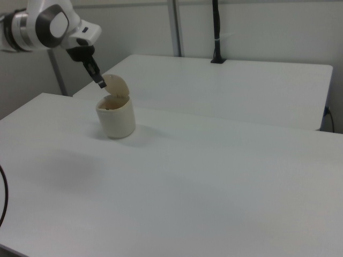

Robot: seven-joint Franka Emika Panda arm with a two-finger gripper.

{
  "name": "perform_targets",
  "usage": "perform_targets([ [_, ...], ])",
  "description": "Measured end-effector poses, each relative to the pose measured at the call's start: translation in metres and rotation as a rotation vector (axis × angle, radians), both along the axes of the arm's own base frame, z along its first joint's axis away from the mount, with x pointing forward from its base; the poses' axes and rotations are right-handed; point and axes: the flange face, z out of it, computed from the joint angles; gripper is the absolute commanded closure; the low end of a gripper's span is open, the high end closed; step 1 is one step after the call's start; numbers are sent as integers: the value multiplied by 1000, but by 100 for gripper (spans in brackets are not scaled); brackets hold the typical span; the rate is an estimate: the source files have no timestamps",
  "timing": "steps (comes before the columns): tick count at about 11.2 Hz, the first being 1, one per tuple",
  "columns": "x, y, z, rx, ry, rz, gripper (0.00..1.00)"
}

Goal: Open the trash bin

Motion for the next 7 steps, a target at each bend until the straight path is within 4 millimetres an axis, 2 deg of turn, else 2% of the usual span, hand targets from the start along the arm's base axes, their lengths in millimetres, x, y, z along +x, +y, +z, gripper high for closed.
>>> perform_targets([
  [3,-42,-37,28,-4,80,105,0],
  [5,-72,-60,30,-5,160,175,0],
  [7,-91,-83,32,-25,221,288,0],
])
